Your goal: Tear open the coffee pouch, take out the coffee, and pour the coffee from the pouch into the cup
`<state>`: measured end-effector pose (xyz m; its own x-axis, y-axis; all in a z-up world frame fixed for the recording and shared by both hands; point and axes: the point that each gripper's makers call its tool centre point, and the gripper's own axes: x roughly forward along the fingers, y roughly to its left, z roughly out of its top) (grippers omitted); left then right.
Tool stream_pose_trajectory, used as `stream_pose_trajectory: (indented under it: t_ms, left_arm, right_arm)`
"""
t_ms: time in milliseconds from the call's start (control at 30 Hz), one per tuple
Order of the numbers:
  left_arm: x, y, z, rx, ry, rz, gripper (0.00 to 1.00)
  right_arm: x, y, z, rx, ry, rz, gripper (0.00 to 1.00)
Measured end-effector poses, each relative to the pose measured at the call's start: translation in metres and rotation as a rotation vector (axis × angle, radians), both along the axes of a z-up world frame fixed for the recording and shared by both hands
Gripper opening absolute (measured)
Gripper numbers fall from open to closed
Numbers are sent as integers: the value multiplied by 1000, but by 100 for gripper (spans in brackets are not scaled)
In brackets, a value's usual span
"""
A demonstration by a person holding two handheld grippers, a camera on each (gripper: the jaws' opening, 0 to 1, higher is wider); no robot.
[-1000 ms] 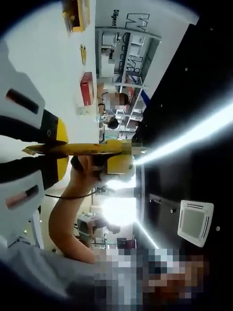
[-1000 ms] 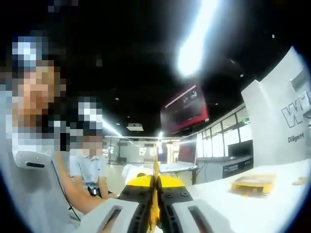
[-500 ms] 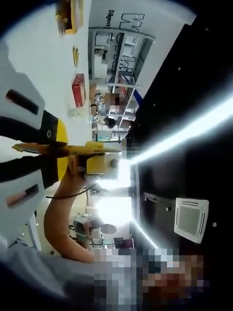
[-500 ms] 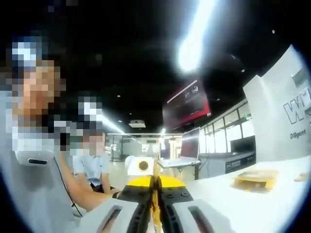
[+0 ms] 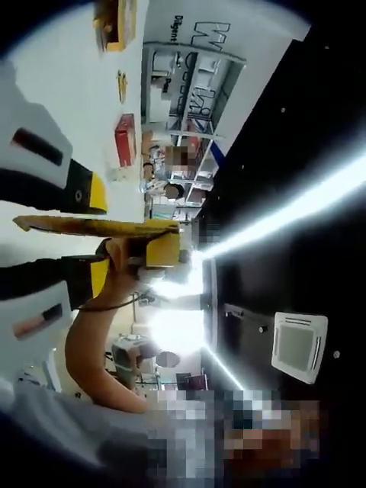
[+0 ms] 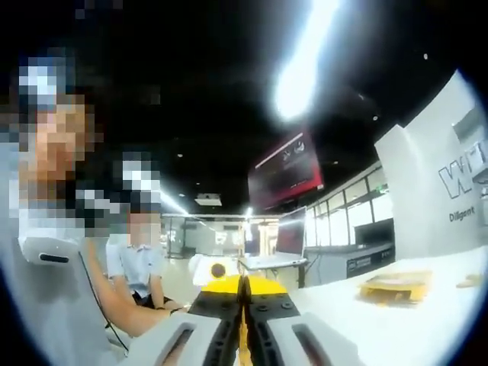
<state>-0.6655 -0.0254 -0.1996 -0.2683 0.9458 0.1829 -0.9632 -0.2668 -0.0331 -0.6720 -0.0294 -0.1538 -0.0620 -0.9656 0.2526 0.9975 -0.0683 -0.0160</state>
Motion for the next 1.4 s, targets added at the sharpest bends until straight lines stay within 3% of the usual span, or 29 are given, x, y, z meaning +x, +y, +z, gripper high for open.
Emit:
stream_pose_trajectory:
  t_ms: [100, 200, 300, 400, 567, 600, 633, 667, 867, 933, 1033, 1167, 1400]
  left_arm:
    - [-4, -4, 6, -3, 37, 31, 10]
    - [-3, -4, 5, -11, 38, 23, 7]
    - [-5, -4, 1, -29, 40, 45, 7]
    - [-5, -5, -1, -31, 33, 45, 7]
    - [-5, -5, 0, -19, 22, 39, 8]
    - [-5, -5, 1, -10, 25, 42, 10]
    - [-6, -6, 12, 40, 48, 51, 14]
    - [-4, -6, 16, 66, 21, 35, 21]
    - [-4, -10, 24, 71, 14, 9, 5]
    - [-4, -10, 22, 55, 26, 21, 4]
    - [-4, -11, 21, 49, 28, 33, 4]
    - [-2, -12, 21, 51, 27, 25, 4]
    - [0, -10, 24, 69, 14, 20, 4]
  right_arm:
    - [4, -4, -3, 13, 6, 18, 2]
    - [2, -5, -4, 19, 13, 8, 4]
    - [1, -1, -2, 14, 7, 8, 14]
    - [2, 2, -2, 12, 14, 6, 3]
    - [-1, 2, -1, 3, 4, -9, 2]
    - [0, 3, 0, -4, 2, -7, 2]
    - [-1, 3, 0, 0, 0, -8, 2]
    - [-2, 2, -2, 12, 4, -10, 2]
    - [-2, -2, -4, 24, 5, -10, 2]
    - [-3, -2, -7, 27, 14, -18, 3]
    - [-1, 2, -7, 12, 9, -10, 14]
    - [-1, 4, -8, 19, 17, -11, 6]
    - [0, 1, -8, 22, 21, -11, 6]
